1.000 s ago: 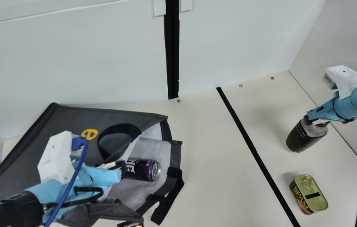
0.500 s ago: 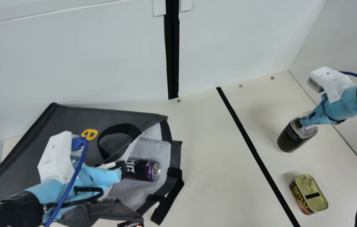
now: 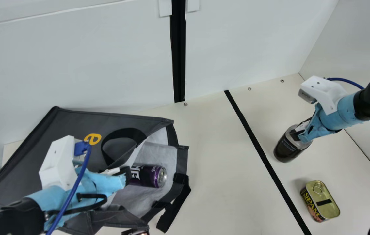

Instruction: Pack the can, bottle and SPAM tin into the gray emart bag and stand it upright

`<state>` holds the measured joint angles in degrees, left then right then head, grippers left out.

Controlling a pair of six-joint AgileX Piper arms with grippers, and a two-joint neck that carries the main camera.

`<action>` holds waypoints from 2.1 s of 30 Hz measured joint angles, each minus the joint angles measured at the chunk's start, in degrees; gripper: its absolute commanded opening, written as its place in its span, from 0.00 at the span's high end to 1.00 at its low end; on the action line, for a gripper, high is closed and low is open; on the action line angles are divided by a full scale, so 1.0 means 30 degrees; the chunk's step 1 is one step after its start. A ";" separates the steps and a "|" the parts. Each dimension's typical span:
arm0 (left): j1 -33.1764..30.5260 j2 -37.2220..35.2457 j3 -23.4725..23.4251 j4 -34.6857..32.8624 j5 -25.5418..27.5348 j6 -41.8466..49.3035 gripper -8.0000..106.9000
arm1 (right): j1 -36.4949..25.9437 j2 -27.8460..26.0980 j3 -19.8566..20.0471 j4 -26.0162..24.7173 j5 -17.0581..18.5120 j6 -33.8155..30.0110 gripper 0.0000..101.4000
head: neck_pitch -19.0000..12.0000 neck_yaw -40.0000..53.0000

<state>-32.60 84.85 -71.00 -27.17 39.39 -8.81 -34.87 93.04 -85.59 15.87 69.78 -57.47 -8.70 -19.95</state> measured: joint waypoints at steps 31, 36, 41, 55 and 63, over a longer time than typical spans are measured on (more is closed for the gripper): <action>0.0000 0.0000 0.0000 0.0000 0.0000 0.0000 1.00 | 0.4271 -0.1943 0.3833 0.1152 -0.0279 -0.3774 1.00 | 0.0000 0.0000; 0.0000 0.0000 0.0000 0.0000 0.0000 0.0000 1.00 | 0.4771 -0.2184 0.4522 0.1721 -0.0259 -0.5487 1.00 | 0.0000 0.0000; 0.0000 0.0000 0.0000 0.0000 0.0000 0.0000 1.00 | 0.5134 -0.2380 0.5245 0.2305 -0.0303 -0.7152 1.00 | 0.0000 0.0000; 0.0000 0.0000 0.0000 0.0000 0.0000 0.0000 1.00 | 0.6391 -0.3029 0.6140 0.3537 0.0293 -0.9446 1.00 | 0.0000 0.0000; 0.0000 0.0000 0.0000 0.0000 0.0000 0.0000 1.00 | 0.7057 -0.3445 0.5914 0.4147 0.0551 -0.9610 1.00 | 0.0000 0.0000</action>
<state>-32.60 84.85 -71.00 -27.17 39.39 -8.81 -13.70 82.70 -67.85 28.31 71.43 -86.30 -8.70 -19.95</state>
